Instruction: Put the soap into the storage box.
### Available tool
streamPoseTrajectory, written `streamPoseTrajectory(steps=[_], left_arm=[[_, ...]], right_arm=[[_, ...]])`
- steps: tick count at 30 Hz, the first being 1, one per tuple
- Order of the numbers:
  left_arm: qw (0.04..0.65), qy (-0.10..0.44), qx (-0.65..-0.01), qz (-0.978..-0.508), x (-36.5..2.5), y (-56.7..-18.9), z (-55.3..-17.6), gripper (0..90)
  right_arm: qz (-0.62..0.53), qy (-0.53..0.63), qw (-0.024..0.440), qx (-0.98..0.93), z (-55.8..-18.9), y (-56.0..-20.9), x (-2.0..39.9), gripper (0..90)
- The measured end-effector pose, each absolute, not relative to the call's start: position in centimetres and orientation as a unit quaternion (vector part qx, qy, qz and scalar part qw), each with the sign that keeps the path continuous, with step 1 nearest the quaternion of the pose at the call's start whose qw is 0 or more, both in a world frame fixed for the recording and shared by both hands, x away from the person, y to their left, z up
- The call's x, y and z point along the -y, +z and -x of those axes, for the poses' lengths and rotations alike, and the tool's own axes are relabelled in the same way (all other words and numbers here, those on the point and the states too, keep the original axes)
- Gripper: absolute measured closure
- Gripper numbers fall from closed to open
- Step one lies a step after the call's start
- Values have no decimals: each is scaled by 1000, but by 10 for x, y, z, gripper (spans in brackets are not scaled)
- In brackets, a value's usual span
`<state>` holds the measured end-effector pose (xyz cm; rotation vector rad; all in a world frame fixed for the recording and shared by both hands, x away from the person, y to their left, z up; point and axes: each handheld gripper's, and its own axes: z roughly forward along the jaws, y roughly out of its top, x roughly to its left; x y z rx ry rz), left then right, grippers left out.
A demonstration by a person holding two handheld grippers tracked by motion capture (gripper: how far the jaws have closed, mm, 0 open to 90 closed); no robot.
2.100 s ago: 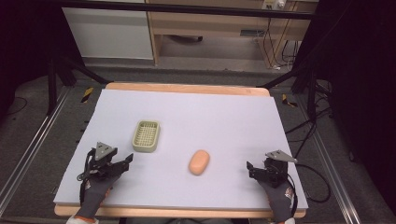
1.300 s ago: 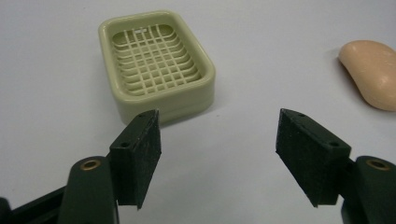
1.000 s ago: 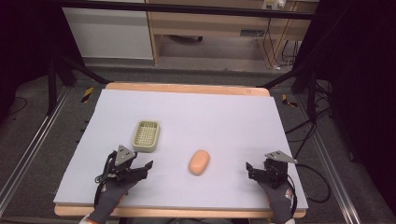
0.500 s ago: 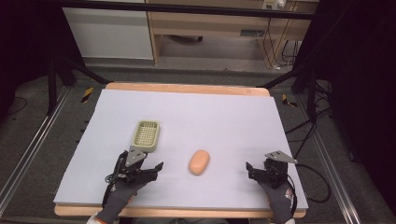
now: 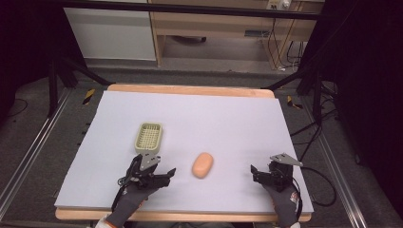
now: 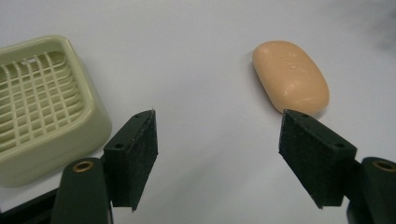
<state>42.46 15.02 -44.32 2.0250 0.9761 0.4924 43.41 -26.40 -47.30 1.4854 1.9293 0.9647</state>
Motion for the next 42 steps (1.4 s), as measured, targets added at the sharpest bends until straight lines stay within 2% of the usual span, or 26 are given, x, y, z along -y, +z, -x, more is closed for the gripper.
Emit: streamPoseTrajectory(steps=[19, 42], left_arm=[[410, 181, -356, -820, -108, -433, -436, 259], [404, 174, -352, -826, -79, -431, -454, 244]], right_arm=[[-550, 353, 262, -710, -434, -473, 264, 71], [-547, 346, 262, -716, -436, -474, 262, 67]])
